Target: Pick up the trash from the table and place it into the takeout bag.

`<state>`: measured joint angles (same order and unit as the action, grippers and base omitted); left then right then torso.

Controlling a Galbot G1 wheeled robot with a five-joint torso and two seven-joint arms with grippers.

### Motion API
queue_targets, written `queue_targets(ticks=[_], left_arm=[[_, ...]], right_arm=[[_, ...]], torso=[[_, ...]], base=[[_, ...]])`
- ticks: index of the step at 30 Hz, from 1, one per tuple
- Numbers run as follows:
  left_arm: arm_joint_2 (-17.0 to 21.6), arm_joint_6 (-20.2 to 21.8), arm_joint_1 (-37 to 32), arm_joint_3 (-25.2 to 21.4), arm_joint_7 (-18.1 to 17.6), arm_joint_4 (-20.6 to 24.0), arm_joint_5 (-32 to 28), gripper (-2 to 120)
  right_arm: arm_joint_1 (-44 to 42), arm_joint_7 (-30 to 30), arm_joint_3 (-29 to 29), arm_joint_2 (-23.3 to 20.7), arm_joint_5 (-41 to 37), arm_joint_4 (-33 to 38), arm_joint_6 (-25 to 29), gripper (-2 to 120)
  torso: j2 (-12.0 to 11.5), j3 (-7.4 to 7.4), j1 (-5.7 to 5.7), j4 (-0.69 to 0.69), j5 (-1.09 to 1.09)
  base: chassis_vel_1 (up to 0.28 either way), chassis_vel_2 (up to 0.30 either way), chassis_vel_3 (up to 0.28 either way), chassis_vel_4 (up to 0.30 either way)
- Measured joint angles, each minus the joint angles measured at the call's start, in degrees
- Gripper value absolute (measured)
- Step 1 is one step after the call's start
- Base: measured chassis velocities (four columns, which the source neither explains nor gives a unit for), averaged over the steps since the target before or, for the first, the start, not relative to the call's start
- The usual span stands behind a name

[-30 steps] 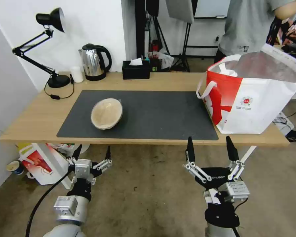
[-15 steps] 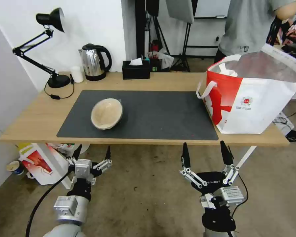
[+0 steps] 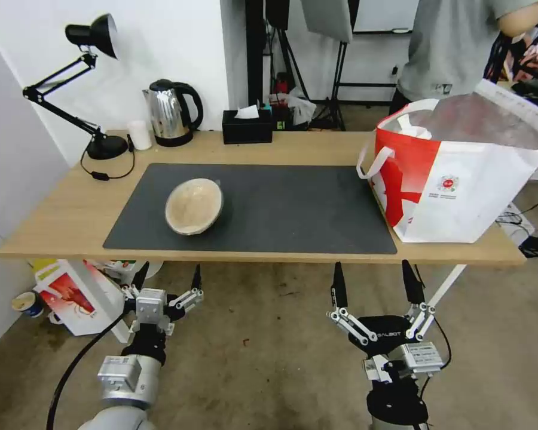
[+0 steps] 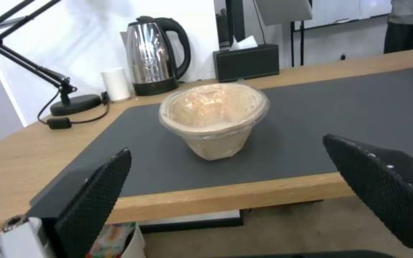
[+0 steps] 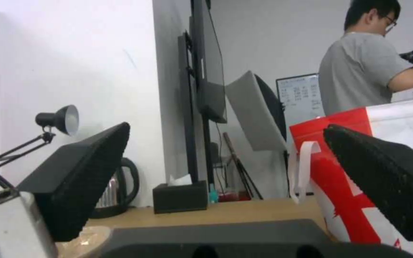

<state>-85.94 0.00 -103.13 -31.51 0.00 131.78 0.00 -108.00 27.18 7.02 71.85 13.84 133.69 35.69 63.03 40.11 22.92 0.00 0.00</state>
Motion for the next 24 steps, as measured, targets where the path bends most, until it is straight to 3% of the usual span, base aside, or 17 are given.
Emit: queue_targets(ticks=[24], left_arm=[[0.00, 0.00, 0.00, 0.00, 0.00, 0.00, 0.00, 100]], right_arm=[[-0.22, 1.31, -0.21, 0.34, 0.89, -0.43, -0.07, 100]], torso=[[0.00, 0.00, 0.00, 0.00, 0.00]], base=[[0.000, 0.000, 0.000, 0.000]])
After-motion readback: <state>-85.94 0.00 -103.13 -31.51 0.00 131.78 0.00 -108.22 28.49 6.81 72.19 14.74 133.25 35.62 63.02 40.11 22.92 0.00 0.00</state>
